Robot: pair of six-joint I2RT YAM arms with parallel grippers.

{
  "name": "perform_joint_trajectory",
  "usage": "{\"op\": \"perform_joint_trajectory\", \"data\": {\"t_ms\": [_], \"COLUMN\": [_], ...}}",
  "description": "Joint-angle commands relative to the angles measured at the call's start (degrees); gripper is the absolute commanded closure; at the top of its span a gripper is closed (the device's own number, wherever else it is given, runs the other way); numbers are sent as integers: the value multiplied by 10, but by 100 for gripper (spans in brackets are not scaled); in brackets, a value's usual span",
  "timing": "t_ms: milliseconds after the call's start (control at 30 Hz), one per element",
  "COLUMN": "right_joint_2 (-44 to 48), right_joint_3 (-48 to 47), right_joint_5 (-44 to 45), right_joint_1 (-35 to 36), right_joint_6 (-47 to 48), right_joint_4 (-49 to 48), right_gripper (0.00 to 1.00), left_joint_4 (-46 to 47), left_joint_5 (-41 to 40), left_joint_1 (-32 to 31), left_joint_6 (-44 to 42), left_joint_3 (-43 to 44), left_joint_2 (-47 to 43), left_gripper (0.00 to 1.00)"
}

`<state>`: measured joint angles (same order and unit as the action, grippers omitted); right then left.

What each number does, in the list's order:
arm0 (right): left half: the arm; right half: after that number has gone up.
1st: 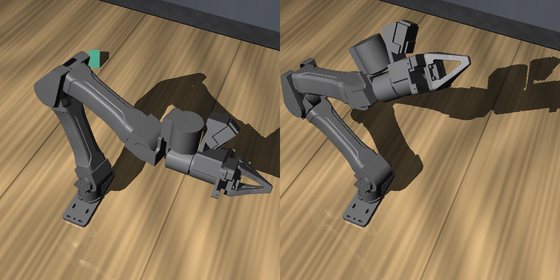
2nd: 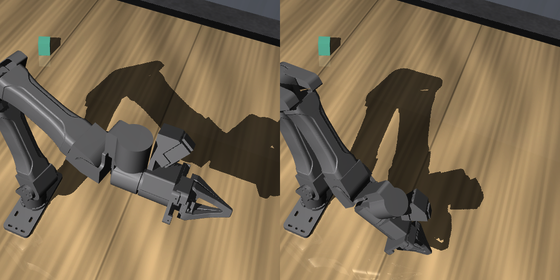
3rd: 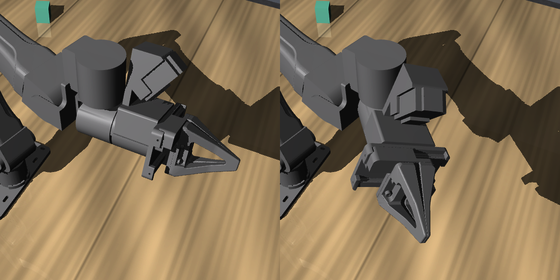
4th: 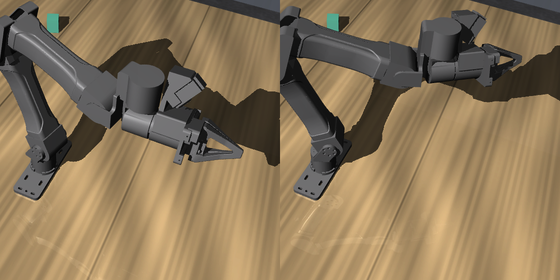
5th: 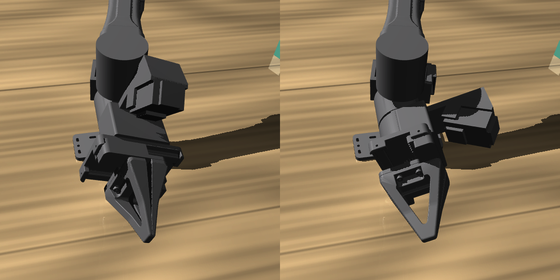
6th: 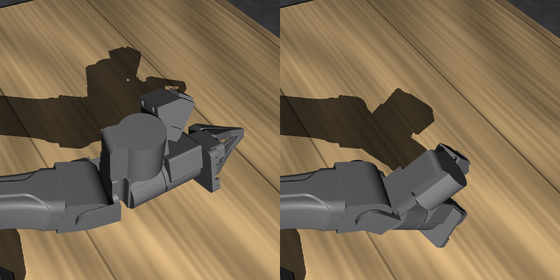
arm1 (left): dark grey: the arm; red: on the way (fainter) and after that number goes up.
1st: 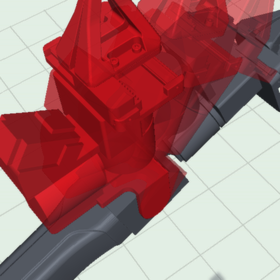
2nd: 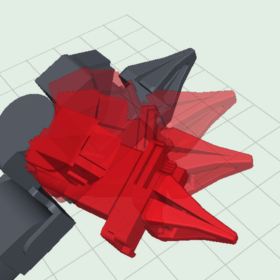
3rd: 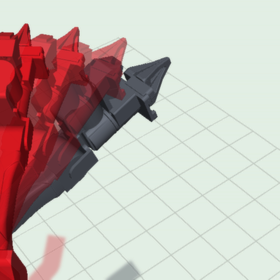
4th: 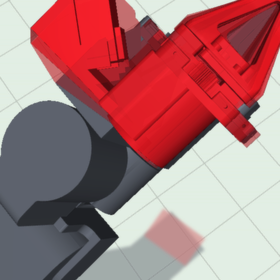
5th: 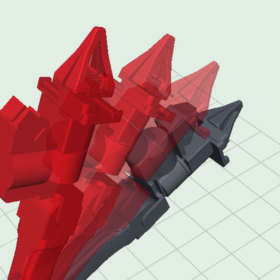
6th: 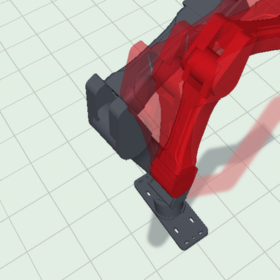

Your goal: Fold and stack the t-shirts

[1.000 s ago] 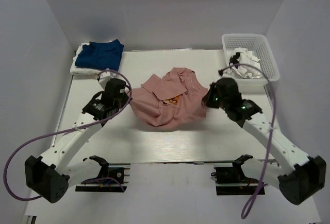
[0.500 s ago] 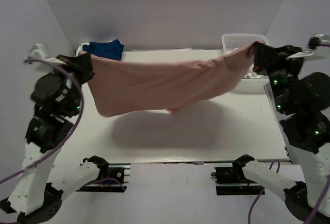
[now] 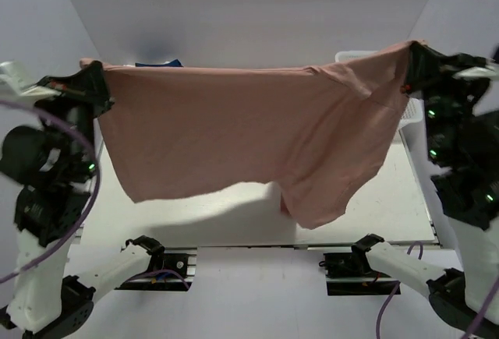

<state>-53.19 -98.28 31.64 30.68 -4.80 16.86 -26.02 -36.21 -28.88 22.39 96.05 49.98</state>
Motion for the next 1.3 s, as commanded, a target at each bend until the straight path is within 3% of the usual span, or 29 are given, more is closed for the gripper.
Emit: {"op": "perform_joint_trajectory", "data": {"t_ms": [0,167,300,367,400,433,467,500,533,567,633,700,733,800,867,900,933,1000,1033,1167,1233,1267], "right_joint_2": [-68,-165,-322,-377,-397,-452,-475,-492,-527,-528,-498,-466,-448,-410,-354,-327,-306,-230,-214,-123,-96,-86], "right_joint_3": [23,6,-77,-130,-210,-244,-283,-383,-402,-409,-378,-330,-308,-276,-171,-133,-17,53,146,294,335,399], "right_joint_5": [55,73,33,27,19,21,19,5,-4,-10,-56,-93,-95,-111,-131,-138,-154,-159,-161,-179,-194,-208], "right_joint_1": [-4,-13,-36,-53,-58,-66,-76,-79,-86,-91,-99,-109,-111,-115,-116,-118,-117,-116,-117,-116,-114,-114], "right_joint_6": [43,90,115,117,126,126,125,138,141,145,143,139,138,136,126,120,114,88,73,9,-28,-62], "right_joint_4": [-73,-139,-159,-189,-217,-227,-233,-255,-272,-338,-394,-406,-398,-375,-373,-388,-394,-404,-396,-301,-247,-237], "right_gripper": [100,100,100,100,100,100,100,100,100,100,100,100,100,100,100,100,100,100,100,100,100,100], "left_joint_4": [33,124,211,234,212,174,133,76,63,76,139,261,262,210,175,167,177,203,220,251,237,211], "left_joint_5": [-50,-81,-114,-51,-40,-16,29,52,73,98,120,139,146,146,153,159,148,121,102,80,62,62], "left_joint_1": [1,6,17,30,49,57,66,80,80,87,92,97,97,103,103,103,103,103,103,103,103,103], "left_joint_6": [-29,-73,-137,-168,-168,-168,-158,-165,-165,-165,-159,-159,-153,-147,-147,-147,-147,-141,-141,-82,-46,-26], "left_joint_3": [-27,-48,-44,24,74,231,324,418,573,609,506,311,285,287,277,229,191,52,7,-255,-318,-376], "left_joint_2": [57,124,228,320,364,412,519,570,612,636,579,488,434,424,405,391,374,307,283,167,133,105], "left_gripper": [100,100,100,100,100,100,100,100,100,100,100,100,100,100,100,100,100,100,100,100,100,100]}}
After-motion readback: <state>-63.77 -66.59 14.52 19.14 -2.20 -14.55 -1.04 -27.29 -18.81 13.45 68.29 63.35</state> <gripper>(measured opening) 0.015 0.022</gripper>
